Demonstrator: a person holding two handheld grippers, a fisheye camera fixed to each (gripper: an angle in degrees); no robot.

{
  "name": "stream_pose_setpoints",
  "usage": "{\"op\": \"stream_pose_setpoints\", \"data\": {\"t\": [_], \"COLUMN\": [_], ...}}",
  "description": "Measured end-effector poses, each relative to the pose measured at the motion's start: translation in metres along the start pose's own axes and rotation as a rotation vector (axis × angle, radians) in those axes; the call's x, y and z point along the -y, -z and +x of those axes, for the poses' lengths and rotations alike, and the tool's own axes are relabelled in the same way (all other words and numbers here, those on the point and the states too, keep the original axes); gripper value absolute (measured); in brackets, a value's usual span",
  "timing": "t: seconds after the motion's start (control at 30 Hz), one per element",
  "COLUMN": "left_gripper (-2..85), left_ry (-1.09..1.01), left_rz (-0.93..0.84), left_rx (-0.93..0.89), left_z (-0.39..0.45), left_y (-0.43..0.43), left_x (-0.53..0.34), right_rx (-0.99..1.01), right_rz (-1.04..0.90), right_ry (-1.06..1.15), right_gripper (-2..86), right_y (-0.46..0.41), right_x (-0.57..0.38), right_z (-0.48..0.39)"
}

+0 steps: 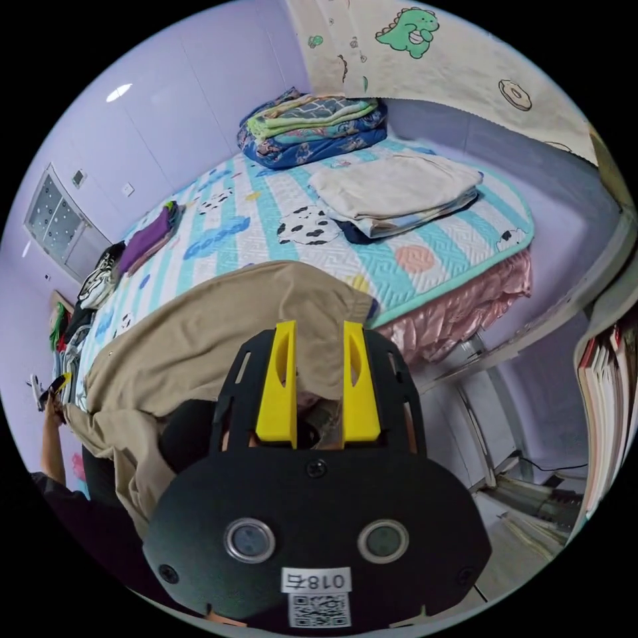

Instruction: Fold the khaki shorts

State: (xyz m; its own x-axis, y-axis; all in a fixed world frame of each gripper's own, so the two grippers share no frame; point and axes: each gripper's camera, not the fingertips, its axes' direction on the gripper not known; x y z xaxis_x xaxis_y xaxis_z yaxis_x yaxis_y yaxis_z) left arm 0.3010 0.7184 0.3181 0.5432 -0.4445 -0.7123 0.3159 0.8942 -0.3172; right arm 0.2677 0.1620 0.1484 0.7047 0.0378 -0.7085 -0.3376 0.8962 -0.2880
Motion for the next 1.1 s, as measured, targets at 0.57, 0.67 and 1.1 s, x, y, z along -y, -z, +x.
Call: {"op": "stream_pose_setpoints", "data": {"t": [0.57, 0.67, 1.1], "left_gripper": [13.0, 13.0, 11.6], "left_ry": [-0.002, -0.01, -0.172], "left_rz": [-0.241, -0.212, -0.183], "left_rx": [0.089, 0.131, 0.267], "left_z": [0.062, 0.076, 0.141], "left_y": [-0.14, -0.148, -0.162], "left_x": [0.099, 0.103, 0.106], "right_rx": [0.131, 0.105, -0.19], "right_rz": [-0.101, -0.091, 0.168], "right_ry": [-0.218, -0.226, 0.005], "right_gripper": [14.9, 13.4, 6.2], "right_y": [-0.097, -0.103, -0.049], "right_x": [0.026, 0.021, -0.039], "right_z": [0.042, 0.029, -0.08]}}
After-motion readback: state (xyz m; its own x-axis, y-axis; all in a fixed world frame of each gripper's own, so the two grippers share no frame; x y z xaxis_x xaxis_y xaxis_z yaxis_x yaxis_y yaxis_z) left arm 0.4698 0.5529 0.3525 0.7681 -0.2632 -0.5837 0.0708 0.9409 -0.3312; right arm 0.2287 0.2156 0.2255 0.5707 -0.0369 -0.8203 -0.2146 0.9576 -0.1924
